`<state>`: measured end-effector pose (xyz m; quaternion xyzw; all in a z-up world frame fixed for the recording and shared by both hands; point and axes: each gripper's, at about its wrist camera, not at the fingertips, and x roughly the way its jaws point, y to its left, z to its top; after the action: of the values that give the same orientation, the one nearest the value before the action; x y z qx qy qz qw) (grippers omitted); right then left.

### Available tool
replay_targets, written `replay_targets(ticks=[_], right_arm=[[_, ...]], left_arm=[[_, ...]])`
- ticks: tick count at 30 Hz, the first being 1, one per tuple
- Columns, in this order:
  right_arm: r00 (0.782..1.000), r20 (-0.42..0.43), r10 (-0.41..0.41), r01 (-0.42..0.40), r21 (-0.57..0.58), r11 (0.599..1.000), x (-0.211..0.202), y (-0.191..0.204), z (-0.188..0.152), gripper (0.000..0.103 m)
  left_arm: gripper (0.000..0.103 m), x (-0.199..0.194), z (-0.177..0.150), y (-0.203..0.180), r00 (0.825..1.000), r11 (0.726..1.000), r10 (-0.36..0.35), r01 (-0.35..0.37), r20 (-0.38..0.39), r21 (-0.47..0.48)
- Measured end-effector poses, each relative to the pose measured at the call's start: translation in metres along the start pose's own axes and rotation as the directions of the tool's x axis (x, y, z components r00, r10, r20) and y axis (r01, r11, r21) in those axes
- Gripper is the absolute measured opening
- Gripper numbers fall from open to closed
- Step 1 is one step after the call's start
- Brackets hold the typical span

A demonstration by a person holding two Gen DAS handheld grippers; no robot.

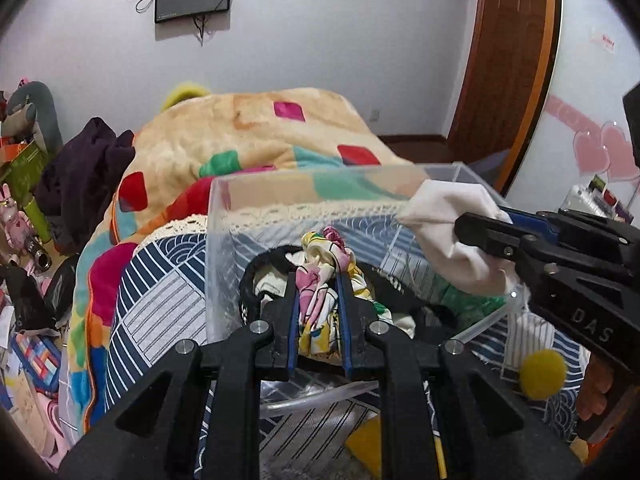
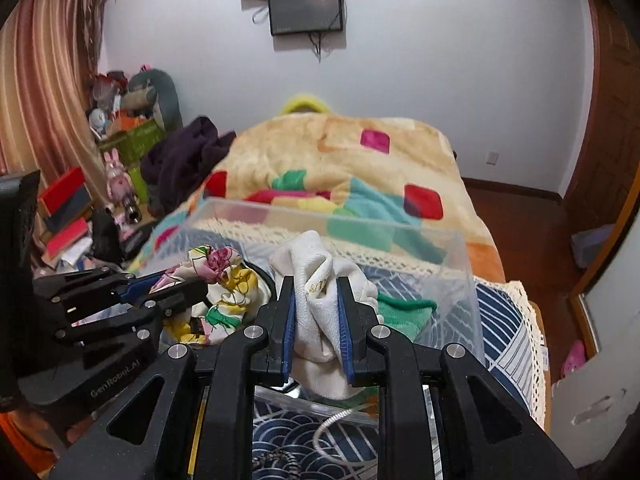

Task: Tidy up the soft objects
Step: 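Lower the scrunchie and white cloth into the clear box and release both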

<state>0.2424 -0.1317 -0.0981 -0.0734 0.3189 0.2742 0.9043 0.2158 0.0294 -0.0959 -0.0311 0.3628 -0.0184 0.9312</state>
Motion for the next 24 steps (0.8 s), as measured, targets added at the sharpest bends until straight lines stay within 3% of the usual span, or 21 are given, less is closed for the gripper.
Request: replay_targets(ticks=[6, 9, 12, 14, 20, 24], right_arm=[[0.996, -0.085, 0.002, -0.003, -0.006, 1.0, 0.016, 0.001, -0.008, 0.02], [0.996, -0.087, 0.005, -0.007, -0.019, 1.0, 0.015, 0.004, -0.011, 0.026], [0.996, -0.085, -0.008, 0.004, -0.042, 0.999, 0.011, 0.007, -0.012, 0.039], [0.998, -0.069, 0.009, -0.011, -0.03, 0.999, 0.006, 0.006, -0.011, 0.053], [1.0, 0.019, 0.021, -0.021, 0.003, 1.0, -0.023, 0.005, -0.003, 0.064], [0.996, 0.086, 0.01, -0.01, 0.003, 1.0, -0.049, 0.004, -0.001, 0.064]], left_arm=[[0.016, -0.002, -0.002, -0.004, 1.0, 1.0, 0.026, -0.026, -0.002, 0.015], [0.021, -0.005, -0.002, 0.0, 1.0, 1.0, 0.005, -0.005, -0.012, -0.003], [0.026, -0.011, -0.005, 0.001, 1.0, 1.0, 0.015, -0.015, -0.01, 0.007], [0.027, -0.016, -0.006, 0.002, 1.0, 1.0, 0.018, -0.018, -0.002, 0.01], [0.044, -0.048, -0.006, 0.006, 0.999, 1.0, -0.007, 0.007, 0.049, -0.003], [0.05, -0.069, -0.005, 0.004, 0.995, 1.0, -0.006, 0.004, 0.096, 0.016]])
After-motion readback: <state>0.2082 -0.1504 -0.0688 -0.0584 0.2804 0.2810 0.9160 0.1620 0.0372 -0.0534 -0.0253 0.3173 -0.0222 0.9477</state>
